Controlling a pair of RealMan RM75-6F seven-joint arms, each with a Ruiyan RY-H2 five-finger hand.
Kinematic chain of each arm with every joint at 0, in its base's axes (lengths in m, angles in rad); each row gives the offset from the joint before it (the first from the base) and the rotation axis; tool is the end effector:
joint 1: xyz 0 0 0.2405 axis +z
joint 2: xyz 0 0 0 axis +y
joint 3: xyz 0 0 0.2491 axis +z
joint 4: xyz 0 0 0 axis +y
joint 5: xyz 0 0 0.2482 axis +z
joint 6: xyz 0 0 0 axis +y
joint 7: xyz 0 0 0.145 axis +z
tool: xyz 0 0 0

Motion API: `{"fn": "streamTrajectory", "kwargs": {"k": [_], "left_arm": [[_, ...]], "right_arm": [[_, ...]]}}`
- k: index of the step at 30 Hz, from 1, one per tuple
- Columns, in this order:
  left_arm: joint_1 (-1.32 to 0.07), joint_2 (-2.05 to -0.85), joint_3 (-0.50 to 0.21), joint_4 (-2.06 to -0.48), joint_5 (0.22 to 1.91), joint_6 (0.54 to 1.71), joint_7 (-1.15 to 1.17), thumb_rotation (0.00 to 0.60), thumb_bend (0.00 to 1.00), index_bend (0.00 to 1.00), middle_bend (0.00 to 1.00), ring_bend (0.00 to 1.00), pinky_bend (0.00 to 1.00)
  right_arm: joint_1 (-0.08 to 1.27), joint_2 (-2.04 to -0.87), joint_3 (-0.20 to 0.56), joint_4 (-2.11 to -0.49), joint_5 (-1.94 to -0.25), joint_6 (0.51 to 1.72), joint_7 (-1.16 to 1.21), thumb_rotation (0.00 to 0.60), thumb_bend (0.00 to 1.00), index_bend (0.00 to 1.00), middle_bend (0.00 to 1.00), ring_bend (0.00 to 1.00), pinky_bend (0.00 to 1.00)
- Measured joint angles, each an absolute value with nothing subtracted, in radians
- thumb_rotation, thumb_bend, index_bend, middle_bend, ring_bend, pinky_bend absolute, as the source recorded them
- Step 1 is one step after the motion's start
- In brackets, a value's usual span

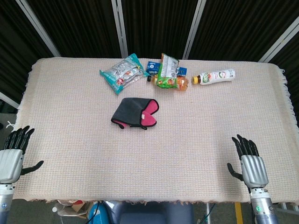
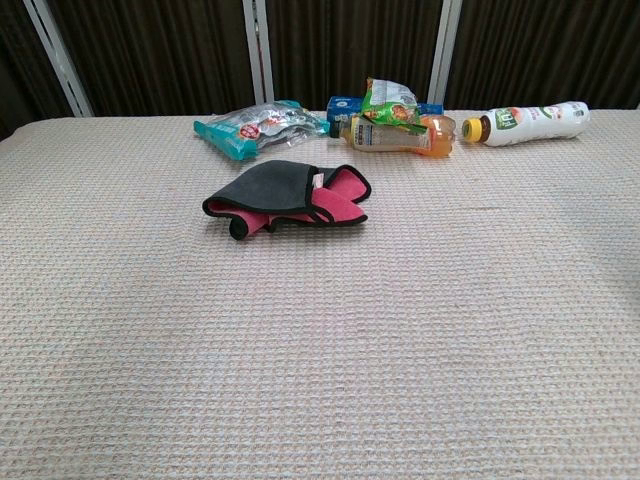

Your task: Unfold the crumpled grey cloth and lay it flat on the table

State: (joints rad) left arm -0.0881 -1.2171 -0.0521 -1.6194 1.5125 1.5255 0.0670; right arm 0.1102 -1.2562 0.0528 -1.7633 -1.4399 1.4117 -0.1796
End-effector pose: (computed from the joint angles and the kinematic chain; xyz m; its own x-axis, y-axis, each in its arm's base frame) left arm -0.3004 0.1848 0.0937 0.3594 -0.0348 0.9325 0.9325 -0.0262 -0.3603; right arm -0.2671 -0.1865 0.0582 0.2885 -0.0945 0.9528 -0.9572 -0.0058 0.2893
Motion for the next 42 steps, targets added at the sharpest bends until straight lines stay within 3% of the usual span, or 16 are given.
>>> {"fn": "streamTrajectory", "kwargs": {"k": [19, 25, 34, 42], "left_arm": [[-0.096, -1.228, -0.047, -1.622, 1.519, 1.512, 0.075, 0.6, 0.1, 0.01, 0.01, 0.0, 0.0], [-0.112, -1.246, -0.055, -1.624, 1.513, 1.493, 0.099, 0.6, 0.0, 0.01, 0.02, 0.0, 0.0], [-0.24, -1.324, -0.131, -1.645, 1.46, 1.358, 0.209, 0.6, 0.0, 0.03, 0.03, 0.0, 0.0], [-0.413, -1.501, -0.226, -1.648, 1.368, 1.224, 0.387, 0.6, 0.01, 0.03, 0.04, 0.0, 0.0]], "right_arm": [[0.11, -1.254, 0.058, -1.761, -1.433, 1.414, -0.179, 0.6, 0.35, 0.0, 0.0, 0.0, 0.01], [0.109, -1.245, 0.065, -1.76, -1.424, 1.417, -0.171, 0.6, 0.35, 0.0, 0.0, 0.0, 0.01], [0.11, -1.247, 0.073, -1.759, -1.422, 1.424, -0.163, 0.6, 0.35, 0.0, 0.0, 0.0, 0.01], [0.116, -1.254, 0.088, -1.74, -1.379, 1.404, -0.151, 0.6, 0.35, 0.0, 0.0, 0.0, 0.01]]}}
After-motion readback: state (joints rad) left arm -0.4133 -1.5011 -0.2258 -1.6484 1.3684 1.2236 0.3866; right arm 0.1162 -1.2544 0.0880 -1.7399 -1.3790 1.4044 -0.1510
